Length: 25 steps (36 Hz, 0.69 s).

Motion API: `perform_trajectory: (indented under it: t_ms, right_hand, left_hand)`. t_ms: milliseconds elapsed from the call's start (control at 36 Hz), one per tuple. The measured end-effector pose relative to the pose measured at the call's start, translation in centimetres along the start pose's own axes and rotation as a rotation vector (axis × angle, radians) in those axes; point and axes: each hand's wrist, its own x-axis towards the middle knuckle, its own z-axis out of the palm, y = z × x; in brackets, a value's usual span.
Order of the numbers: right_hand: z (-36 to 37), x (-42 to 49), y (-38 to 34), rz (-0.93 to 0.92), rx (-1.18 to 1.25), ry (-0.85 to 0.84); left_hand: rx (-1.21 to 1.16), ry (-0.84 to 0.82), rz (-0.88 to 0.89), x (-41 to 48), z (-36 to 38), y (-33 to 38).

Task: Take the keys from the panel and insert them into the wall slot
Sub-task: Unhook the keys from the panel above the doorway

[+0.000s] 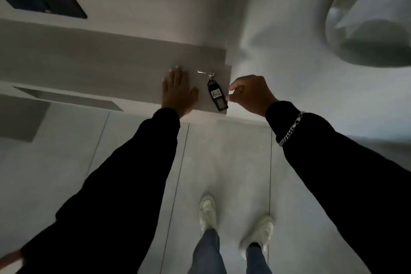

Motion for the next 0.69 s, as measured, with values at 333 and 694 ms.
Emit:
perform_trajectory:
  t_ms: [333,694]
  right_hand:
    - [3.6,3.7,-0.7,0.065,0.015,0.086]
    - [2.4,1.0,0.2,0.232,0.345,0.063]
  left_hand:
    - [0.129,0.192,0.029,2.1,1.3,0.1]
    - [0.146,0.227,0.037,2.1,1.2,0.1]
